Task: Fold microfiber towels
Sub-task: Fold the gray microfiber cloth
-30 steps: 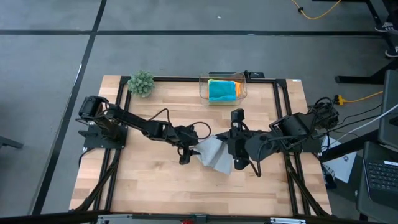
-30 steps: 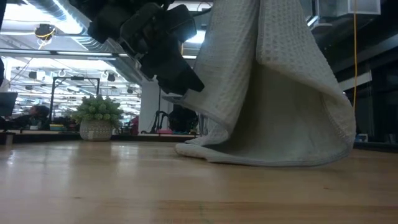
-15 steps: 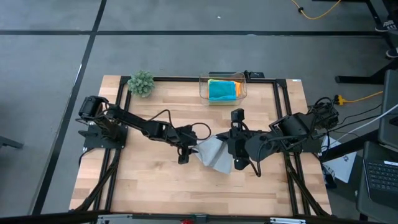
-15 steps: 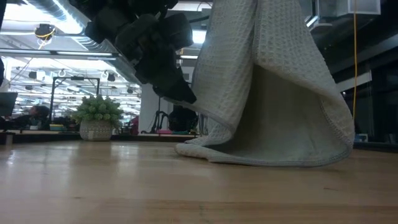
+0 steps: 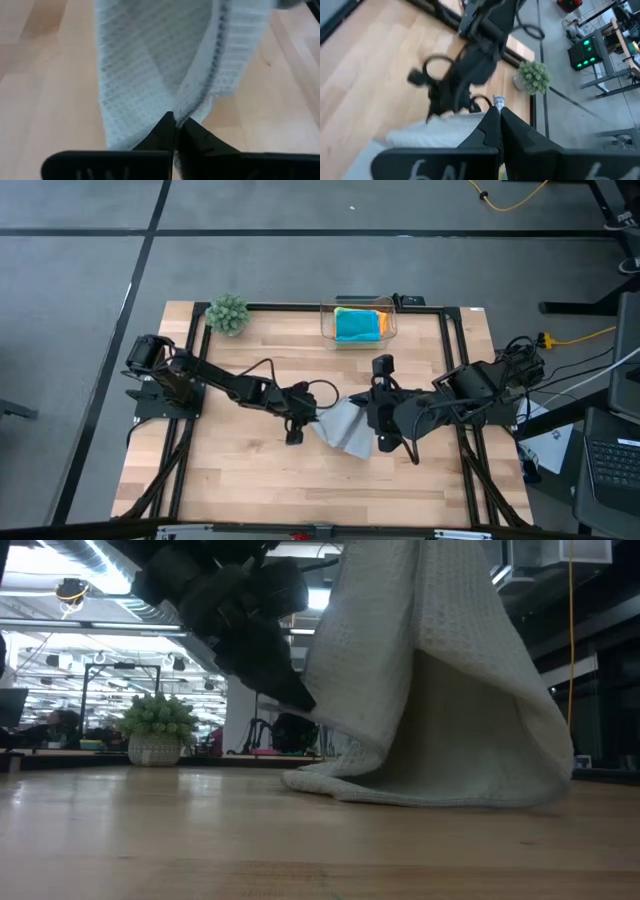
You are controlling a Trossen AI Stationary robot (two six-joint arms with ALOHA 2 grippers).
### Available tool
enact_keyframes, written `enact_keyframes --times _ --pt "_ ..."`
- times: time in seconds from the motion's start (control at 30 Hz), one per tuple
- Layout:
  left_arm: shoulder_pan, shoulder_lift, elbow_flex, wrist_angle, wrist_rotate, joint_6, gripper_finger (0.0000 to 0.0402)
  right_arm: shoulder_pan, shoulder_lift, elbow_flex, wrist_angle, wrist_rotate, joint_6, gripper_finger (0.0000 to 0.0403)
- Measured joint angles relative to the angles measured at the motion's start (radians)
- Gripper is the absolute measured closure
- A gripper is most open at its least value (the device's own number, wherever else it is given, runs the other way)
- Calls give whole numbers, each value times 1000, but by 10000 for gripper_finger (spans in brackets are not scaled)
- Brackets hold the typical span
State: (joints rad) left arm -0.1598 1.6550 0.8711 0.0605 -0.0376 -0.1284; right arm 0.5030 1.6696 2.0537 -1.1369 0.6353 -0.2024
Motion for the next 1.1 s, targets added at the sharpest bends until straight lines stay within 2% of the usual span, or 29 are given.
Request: enact_keyframes --times 0.1,0.23,0.37,0.47,0.63,0.73,0.9,1.1 --pt "-27 0 0 0 -17 5 400 0 0 0 -69 0 12 400" --pt "-67 0 1 -2 -78 0 401 0 0 0 -96 1 128 400" --pt "-103 -20 83 -143 -130 -2 401 1 -3 0 -139 9 138 400" --pt "-121 -52 230 -389 -215 -23 401 4 -8 0 -197 16 152 400" --pt "-135 -57 578 -890 -381 -26 401 16 -24 0 -390 92 304 401" --pt "-124 -61 776 -1072 -436 -26 401 31 -42 0 -430 139 358 401" --pt "-85 -61 1081 -1311 -513 -26 401 47 -92 0 -428 168 315 401" --pt "-53 -60 1318 -1540 -600 -79 401 37 -153 0 -432 262 333 398"
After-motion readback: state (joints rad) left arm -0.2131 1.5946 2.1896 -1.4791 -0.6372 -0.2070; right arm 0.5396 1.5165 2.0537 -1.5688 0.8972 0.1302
